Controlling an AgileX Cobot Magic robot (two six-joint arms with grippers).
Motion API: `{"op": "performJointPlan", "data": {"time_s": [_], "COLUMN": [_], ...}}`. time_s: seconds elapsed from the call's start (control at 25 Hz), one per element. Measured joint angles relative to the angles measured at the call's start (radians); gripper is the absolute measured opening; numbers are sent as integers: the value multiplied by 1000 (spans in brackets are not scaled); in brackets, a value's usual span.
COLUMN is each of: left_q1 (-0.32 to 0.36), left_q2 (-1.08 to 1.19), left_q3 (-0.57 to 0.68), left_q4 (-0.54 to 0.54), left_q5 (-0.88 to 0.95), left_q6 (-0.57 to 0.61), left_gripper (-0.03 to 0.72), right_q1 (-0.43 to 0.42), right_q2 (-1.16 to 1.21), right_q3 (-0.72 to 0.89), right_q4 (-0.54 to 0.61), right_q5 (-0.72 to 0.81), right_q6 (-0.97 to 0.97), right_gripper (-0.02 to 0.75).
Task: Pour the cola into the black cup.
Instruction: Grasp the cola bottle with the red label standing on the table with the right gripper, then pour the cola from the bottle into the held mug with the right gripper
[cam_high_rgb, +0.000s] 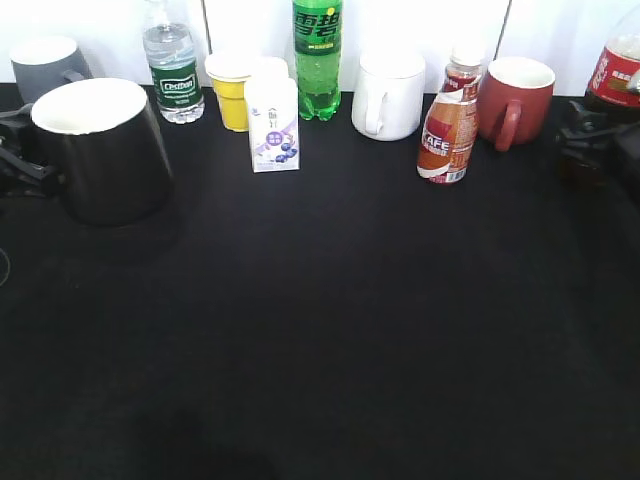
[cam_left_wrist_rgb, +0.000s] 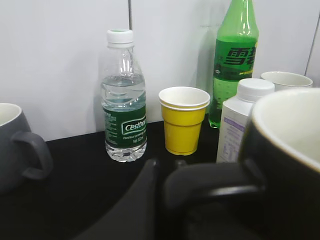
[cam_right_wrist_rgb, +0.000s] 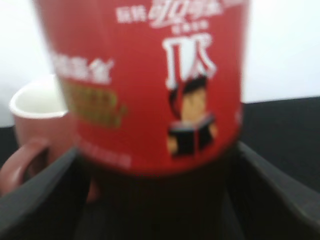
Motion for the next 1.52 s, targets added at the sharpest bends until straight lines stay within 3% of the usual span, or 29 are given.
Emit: {"op": "performJointPlan", "data": {"time_s": [0.16,0.4,0.64,0.92,1.0,1.08,1.16,1.32,1.52], "left_q1": [0,0,0,0,-32,-101,-161,-211,-214], "left_q2": [0,0,0,0,-1,-1,-1,-1,-1], "left_q3": [0,0,0,0,0,0,0,0,0], "left_q4": [0,0,0,106,116,128,131,132,131], "left_q5": [0,-1,-1,20,20,20,17,14,13], "left_q6": [0,0,0,-40,-56,-57,-57,-59,-59], "left_gripper": [41,41,41,41,41,41,41,41,41], "right_q1": [0,-1,-1,-1,6,66,203,389,422], "right_q2": [70,98,71,-262,-382,-477,-505,-472,-271], "right_q3": [-70,-87,-34,146,165,163,142,66,-95], "right_q4": [1,1,-52,-305,-378,-387,-401,-404,-470], "right_q5": [-27,-69,-77,-22,-22,-6,80,224,249], "right_q6": [0,-26,-75,-91,-56,-33,-28,-43,-162], "right_gripper": [634,405,405,395,395,395,395,395,395]}}
